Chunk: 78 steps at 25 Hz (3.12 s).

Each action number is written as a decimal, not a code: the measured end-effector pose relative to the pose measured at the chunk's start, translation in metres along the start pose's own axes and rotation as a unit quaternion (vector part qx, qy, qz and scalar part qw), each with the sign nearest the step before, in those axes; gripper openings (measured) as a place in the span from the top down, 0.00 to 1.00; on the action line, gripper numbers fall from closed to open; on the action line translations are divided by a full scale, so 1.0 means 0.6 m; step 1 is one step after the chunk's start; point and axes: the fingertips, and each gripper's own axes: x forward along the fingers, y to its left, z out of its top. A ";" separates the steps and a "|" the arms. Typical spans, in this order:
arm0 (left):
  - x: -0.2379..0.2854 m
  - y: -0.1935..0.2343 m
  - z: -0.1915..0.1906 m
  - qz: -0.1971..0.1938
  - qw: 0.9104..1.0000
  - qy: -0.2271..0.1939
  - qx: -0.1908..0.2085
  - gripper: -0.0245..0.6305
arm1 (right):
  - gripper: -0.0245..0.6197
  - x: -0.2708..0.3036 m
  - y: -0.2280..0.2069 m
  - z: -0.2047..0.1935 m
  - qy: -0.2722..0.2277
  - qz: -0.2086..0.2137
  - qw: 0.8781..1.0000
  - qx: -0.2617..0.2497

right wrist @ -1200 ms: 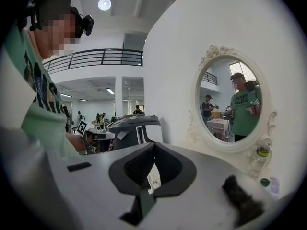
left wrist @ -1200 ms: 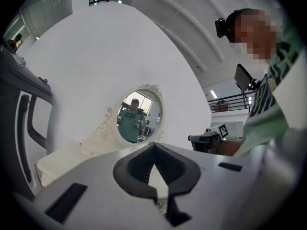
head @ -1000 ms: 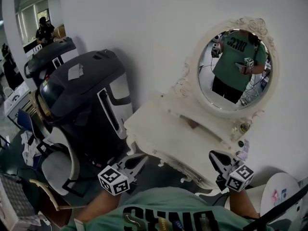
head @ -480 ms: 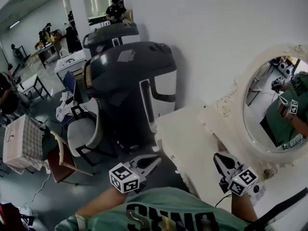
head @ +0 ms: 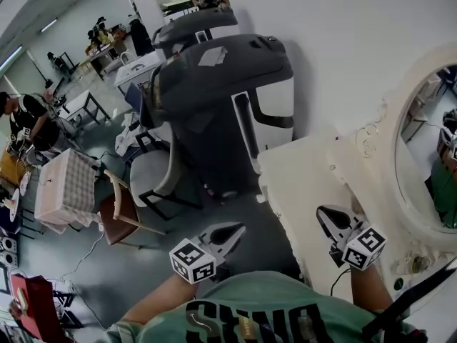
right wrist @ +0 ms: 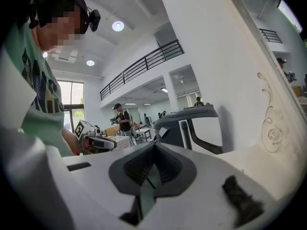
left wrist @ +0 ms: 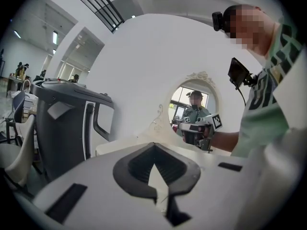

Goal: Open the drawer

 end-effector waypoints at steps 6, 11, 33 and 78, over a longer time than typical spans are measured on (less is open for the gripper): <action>0.004 0.089 -0.071 0.025 0.999 0.034 0.002 0.95 | 0.95 0.081 0.025 -0.005 0.010 0.002 1.000 -0.003; 0.049 0.119 -0.136 0.017 0.998 0.063 -0.007 0.95 | 0.95 0.115 0.021 -0.018 0.025 -0.001 1.000 -0.008; 0.285 0.186 -0.398 0.006 0.971 0.236 0.050 0.71 | 0.95 0.125 -0.019 -0.123 0.064 0.007 0.998 0.003; 0.430 0.220 -0.533 0.009 0.922 0.328 0.207 0.74 | 0.95 0.050 -0.070 -0.168 0.076 -0.033 0.996 0.019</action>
